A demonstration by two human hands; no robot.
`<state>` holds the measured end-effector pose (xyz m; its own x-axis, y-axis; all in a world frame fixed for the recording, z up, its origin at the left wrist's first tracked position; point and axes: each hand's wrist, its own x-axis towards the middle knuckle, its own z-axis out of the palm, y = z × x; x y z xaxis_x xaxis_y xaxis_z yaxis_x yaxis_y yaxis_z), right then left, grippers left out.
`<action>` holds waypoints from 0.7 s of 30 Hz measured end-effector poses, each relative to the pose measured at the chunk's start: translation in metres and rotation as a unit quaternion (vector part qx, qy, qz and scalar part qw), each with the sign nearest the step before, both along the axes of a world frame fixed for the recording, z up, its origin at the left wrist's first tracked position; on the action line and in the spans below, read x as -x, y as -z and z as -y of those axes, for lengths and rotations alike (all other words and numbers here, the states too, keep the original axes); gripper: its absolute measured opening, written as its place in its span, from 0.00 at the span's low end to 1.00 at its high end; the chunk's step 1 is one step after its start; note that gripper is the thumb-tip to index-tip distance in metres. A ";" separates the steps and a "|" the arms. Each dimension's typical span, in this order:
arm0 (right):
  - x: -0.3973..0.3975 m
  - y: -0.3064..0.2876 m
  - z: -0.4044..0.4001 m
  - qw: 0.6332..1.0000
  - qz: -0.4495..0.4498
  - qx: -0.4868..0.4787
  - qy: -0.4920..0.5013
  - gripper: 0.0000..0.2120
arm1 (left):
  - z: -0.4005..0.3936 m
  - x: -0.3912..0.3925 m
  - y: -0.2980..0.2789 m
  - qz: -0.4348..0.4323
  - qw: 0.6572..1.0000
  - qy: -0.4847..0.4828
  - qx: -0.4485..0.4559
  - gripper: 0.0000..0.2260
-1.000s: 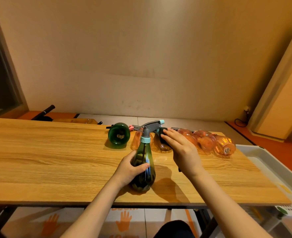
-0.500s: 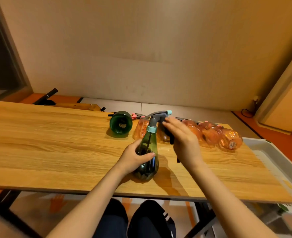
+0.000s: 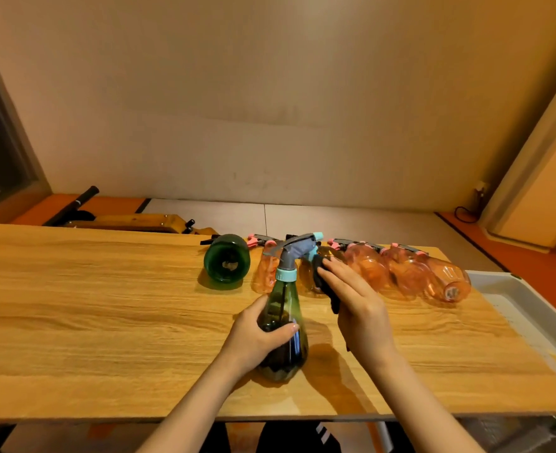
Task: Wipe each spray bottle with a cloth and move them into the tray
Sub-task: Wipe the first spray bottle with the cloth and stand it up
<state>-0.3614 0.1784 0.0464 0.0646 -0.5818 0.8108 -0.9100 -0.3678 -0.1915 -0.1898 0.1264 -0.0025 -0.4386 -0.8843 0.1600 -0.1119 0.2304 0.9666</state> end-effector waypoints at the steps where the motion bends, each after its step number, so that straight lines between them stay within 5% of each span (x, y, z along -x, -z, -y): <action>1: 0.000 -0.006 -0.002 1.000 0.009 0.020 -0.002 0.17 | 0.000 -0.001 0.001 0.007 1.000 0.002 0.005 0.17; 4: -0.006 -0.031 0.001 0.998 0.000 0.056 -0.022 0.17 | -0.003 0.003 -0.001 0.035 0.999 0.010 0.029 0.16; 10: -0.009 -0.029 0.020 0.990 -0.122 -0.033 -0.060 0.22 | -0.004 0.006 -0.002 0.045 0.998 -0.013 0.051 0.15; 21: 0.020 -0.028 0.011 0.999 0.048 0.022 0.006 0.18 | -0.002 0.009 -0.001 0.028 0.998 0.017 0.052 0.19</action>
<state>-0.3814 0.1677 0.0747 -0.0224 -0.5458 0.8376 -0.8926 -0.3663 -0.2627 -0.1985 0.1281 -0.0011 -0.4797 -0.8483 0.2241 -0.1561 0.3339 0.9296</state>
